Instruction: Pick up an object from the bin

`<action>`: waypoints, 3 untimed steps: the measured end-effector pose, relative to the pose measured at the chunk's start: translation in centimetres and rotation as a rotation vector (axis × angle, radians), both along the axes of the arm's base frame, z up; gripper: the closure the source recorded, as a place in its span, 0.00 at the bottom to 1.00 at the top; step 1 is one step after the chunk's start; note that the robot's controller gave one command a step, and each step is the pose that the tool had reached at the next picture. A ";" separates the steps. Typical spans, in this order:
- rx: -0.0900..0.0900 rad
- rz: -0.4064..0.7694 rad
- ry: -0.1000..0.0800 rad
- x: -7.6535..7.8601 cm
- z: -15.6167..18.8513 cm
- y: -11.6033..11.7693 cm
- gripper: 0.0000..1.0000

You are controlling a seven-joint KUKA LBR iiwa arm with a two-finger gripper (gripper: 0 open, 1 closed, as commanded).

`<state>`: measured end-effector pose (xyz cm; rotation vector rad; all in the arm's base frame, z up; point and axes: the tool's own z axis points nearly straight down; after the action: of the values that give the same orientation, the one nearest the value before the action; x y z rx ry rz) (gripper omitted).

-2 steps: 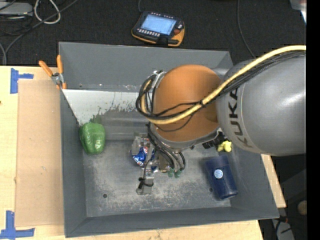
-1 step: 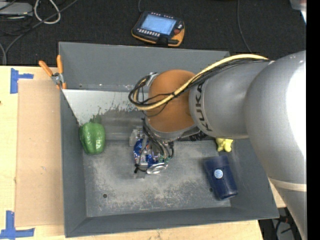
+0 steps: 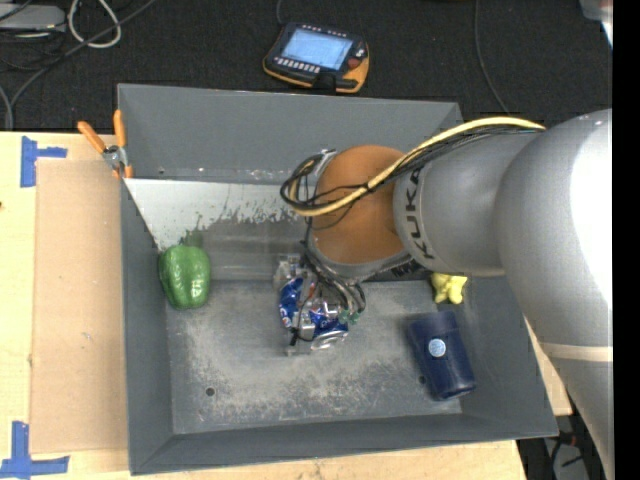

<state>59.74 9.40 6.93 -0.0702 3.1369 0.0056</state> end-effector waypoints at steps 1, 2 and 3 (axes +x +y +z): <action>0.000 -0.025 0.005 2.5 0.0 -3.0 0.00; 0.002 0.157 0.004 2.4 0.0 -4.9 0.00; 0.000 -0.020 0.015 2.2 -0.1 -3.0 1.00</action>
Offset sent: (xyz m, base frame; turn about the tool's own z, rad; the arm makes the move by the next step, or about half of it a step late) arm 0.0245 -0.0488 0.0007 -0.1578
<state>61.99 6.37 6.80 -0.0388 3.1526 0.0062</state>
